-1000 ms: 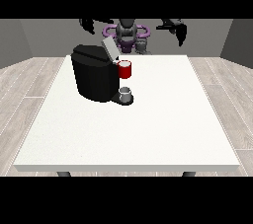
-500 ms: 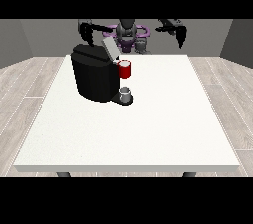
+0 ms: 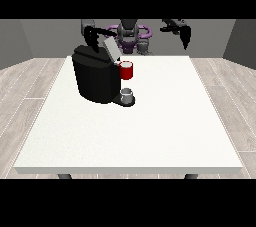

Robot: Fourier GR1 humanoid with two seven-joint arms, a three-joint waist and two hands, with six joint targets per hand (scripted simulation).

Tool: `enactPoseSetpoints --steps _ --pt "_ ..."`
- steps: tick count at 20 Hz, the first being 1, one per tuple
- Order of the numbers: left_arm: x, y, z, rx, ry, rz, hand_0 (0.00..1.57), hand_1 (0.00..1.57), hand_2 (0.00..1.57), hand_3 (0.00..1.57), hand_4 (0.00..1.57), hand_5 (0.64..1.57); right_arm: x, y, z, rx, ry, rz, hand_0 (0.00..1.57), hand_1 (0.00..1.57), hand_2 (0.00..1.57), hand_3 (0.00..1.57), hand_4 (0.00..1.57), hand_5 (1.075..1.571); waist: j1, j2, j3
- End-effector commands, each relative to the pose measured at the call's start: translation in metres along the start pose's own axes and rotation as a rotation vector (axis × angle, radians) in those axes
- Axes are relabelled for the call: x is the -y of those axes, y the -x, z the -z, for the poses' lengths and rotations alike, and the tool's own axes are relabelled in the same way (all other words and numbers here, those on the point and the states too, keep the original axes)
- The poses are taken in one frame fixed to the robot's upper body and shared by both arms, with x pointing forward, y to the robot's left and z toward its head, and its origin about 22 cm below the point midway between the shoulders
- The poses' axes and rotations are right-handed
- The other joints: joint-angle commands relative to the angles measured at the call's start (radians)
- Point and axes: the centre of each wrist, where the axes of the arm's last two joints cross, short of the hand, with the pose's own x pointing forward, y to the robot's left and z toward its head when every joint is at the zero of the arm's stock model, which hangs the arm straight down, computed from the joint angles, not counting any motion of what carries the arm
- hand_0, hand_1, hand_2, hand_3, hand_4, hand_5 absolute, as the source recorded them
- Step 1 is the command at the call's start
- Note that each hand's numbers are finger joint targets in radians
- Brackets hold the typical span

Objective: Insert the coffee pod into the coffee machine and close the lid

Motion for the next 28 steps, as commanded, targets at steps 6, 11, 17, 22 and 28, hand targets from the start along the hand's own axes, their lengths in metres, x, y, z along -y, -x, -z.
enactPoseSetpoints --steps 6,11,17,22,28 --pt "0.007 -0.003 -0.001 0.075 -0.002 0.032 0.0 0.0 0.0 0.0 0.0 1.571 0.011 -0.007 0.018 0.076 -0.027 -0.035 0.0 0.0 0.0 0.0 0.04 1.571 0.003 0.087 0.0002" --pt "0.016 0.0 -0.003 0.065 -0.016 0.039 0.0 0.0 0.0 0.0 0.0 1.571 -0.007 -0.001 0.021 0.083 -0.037 -0.03 0.0 0.0 0.0 0.0 0.0 1.571 0.008 0.089 0.0002" --pt "-0.01 -0.017 0.01 0.057 -0.002 0.041 0.0 0.0 0.0 0.0 0.0 1.571 -0.034 -0.033 0.044 0.084 -0.029 -0.043 0.0 0.0 0.0 0.0 0.0 1.571 0.026 0.1 0.0" --pt "0.009 -0.002 -0.003 0.053 -0.028 0.046 0.0 0.0 0.0 0.0 0.14 1.571 -0.022 -0.015 0.037 0.094 -0.08 -0.08 0.0 0.0 0.0 0.0 0.11 1.571 0.018 0.084 0.0002" --pt "0.004 -0.002 -0.004 0.009 -0.016 0.018 0.0 0.0 0.0 0.0 0.12 1.571 -0.043 -0.039 0.053 0.077 -0.099 -0.142 0.0 0.0 0.0 0.0 0.21 1.571 0.045 0.053 0.0001"
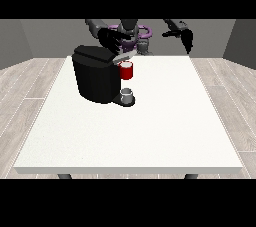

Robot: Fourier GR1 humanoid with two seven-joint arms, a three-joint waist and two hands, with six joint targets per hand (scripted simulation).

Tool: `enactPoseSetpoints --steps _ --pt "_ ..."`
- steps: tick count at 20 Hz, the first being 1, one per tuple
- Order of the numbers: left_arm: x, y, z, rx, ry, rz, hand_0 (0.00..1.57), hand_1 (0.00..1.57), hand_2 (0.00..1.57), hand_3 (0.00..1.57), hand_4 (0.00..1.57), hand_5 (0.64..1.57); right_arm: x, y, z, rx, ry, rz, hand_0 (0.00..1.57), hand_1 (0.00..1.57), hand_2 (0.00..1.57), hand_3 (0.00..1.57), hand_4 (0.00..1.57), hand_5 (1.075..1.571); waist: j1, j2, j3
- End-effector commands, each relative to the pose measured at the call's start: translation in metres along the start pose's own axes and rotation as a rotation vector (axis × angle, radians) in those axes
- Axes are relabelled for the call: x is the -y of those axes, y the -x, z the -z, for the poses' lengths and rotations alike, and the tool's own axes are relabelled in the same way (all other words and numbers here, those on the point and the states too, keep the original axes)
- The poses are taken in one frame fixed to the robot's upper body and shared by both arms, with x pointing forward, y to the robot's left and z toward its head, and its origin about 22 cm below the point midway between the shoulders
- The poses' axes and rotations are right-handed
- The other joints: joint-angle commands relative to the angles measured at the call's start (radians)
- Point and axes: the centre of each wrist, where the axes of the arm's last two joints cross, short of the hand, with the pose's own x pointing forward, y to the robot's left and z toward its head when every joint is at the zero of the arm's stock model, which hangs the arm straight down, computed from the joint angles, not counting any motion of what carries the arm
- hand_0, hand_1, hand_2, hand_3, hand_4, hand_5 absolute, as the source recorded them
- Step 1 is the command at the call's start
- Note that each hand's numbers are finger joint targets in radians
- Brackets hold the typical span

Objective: Insert the coffee pod into the coffee machine and close the lid

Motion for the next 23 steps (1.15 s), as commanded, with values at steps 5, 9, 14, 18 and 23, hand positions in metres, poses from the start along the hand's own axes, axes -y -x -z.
enactPoseSetpoints --steps 5,9,14,18,23 --pt "0.005 0.007 -0.006 0.01 0.025 -0.03 0.0 0.0 0.0 0.0 0.0 1.571 -0.018 0.0 0.005 0.02 -0.044 -0.065 0.0 0.0 0.0 0.0 0.14 1.571 0.002 -0.007 0.0006" --pt "0.018 -0.01 0.005 0.049 0.044 -0.006 0.0 0.0 0.0 0.0 0.2 1.571 -0.013 -0.02 0.019 0.035 -0.022 -0.055 0.0 0.0 0.0 0.0 0.07 1.571 0.012 -0.017 0.0007" --pt "0.006 0.005 -0.006 0.071 0.029 -0.032 0.0 0.0 0.0 0.0 0.14 1.571 -0.036 -0.022 0.013 0.097 -0.102 0.025 0.0 0.0 0.0 0.0 0.13 1.571 -0.016 -0.043 0.0006" --pt "0.027 0.024 -0.011 -0.01 0.012 -0.039 0.0 0.0 0.0 0.0 0.19 1.571 -0.072 0.008 -0.026 0.081 -0.149 0.143 0.0 0.0 0.0 0.0 0.28 1.571 -0.062 -0.143 0.0007" --pt "0.007 0.044 -0.04 -0.051 -0.058 -0.016 0.0 0.0 0.0 0.0 0.19 1.571 -0.07 0.058 -0.08 -0.016 -0.068 0.264 0.0 0.0 0.0 0.0 0.16 1.571 -0.12 -0.197 0.0009"
